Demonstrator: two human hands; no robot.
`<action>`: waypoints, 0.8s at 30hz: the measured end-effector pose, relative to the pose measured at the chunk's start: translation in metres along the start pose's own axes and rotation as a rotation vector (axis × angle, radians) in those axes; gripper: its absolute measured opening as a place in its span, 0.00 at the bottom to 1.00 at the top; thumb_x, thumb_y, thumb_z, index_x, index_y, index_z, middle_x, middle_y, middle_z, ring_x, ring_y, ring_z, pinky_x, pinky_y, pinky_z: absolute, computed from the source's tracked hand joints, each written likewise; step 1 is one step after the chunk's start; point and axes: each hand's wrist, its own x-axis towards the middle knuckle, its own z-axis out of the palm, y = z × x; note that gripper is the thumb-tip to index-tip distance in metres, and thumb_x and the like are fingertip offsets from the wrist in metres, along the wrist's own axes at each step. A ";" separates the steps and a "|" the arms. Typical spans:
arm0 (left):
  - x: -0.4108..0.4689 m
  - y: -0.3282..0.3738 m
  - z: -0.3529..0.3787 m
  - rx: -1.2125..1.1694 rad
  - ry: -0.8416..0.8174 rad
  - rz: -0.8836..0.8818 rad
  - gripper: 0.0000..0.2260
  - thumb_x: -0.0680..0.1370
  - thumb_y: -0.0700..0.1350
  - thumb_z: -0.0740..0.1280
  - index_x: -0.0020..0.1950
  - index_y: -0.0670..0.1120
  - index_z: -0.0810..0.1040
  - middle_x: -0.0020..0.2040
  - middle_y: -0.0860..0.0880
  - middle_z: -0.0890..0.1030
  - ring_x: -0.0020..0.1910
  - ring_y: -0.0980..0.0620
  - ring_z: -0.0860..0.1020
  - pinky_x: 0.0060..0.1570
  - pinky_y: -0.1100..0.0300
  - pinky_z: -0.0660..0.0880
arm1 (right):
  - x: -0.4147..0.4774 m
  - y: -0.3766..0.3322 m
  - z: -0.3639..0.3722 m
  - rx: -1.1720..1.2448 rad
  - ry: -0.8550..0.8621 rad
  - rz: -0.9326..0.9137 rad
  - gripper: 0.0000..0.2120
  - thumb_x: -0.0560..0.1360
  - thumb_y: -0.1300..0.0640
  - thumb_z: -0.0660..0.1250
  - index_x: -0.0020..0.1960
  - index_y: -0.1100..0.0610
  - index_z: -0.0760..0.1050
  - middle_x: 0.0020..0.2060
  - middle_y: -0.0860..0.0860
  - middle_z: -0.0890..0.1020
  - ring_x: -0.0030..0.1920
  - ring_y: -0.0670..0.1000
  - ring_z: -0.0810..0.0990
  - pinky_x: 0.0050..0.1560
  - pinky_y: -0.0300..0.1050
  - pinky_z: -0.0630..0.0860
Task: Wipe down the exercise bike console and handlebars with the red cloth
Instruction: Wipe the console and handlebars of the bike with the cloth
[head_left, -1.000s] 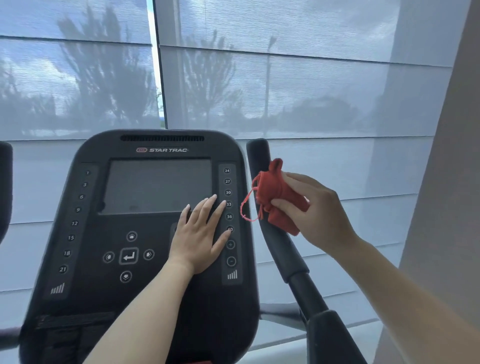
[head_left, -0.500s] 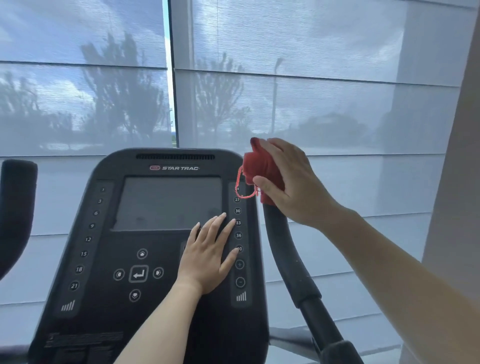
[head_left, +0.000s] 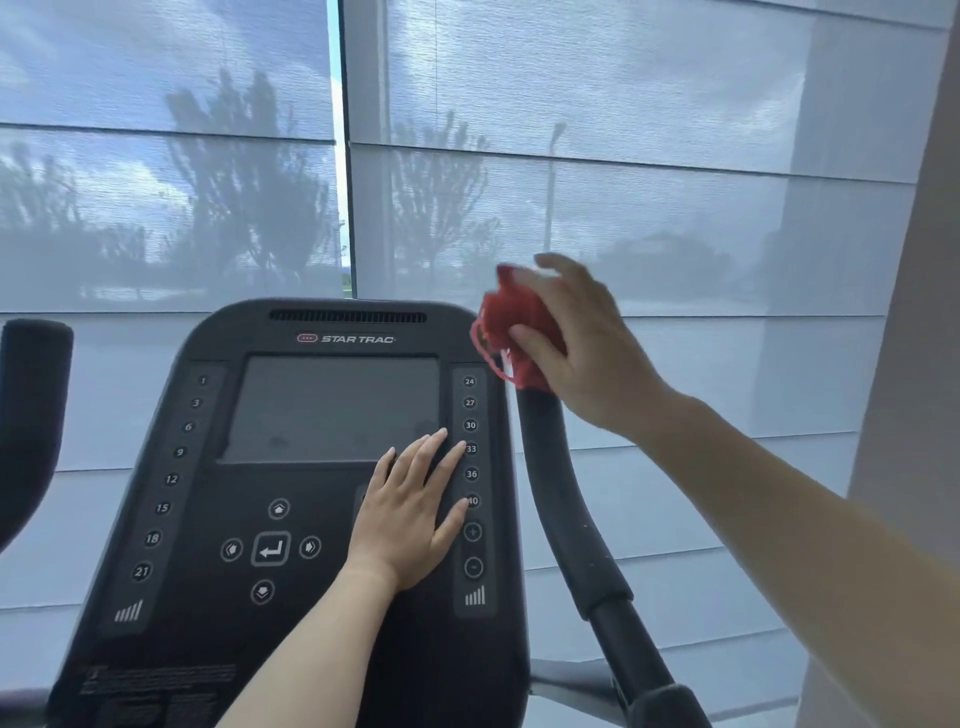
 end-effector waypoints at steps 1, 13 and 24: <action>0.000 0.000 0.000 -0.003 -0.002 0.001 0.27 0.77 0.60 0.48 0.76 0.53 0.57 0.75 0.52 0.59 0.73 0.53 0.57 0.74 0.51 0.49 | 0.001 -0.002 0.007 -0.025 -0.051 0.012 0.23 0.76 0.46 0.63 0.68 0.52 0.67 0.66 0.50 0.67 0.67 0.54 0.64 0.66 0.45 0.60; 0.000 -0.001 -0.003 -0.036 0.012 0.003 0.26 0.77 0.58 0.49 0.75 0.53 0.60 0.75 0.53 0.60 0.73 0.54 0.59 0.73 0.53 0.48 | -0.017 0.002 0.018 -0.104 0.076 -0.097 0.20 0.74 0.52 0.67 0.65 0.56 0.72 0.61 0.54 0.74 0.61 0.57 0.70 0.63 0.39 0.62; 0.000 0.000 -0.004 -0.042 0.016 0.002 0.26 0.77 0.58 0.49 0.75 0.53 0.60 0.74 0.52 0.61 0.73 0.53 0.60 0.73 0.52 0.49 | -0.070 0.027 0.000 0.296 0.100 0.092 0.21 0.76 0.60 0.64 0.68 0.54 0.70 0.62 0.42 0.73 0.56 0.47 0.77 0.52 0.55 0.79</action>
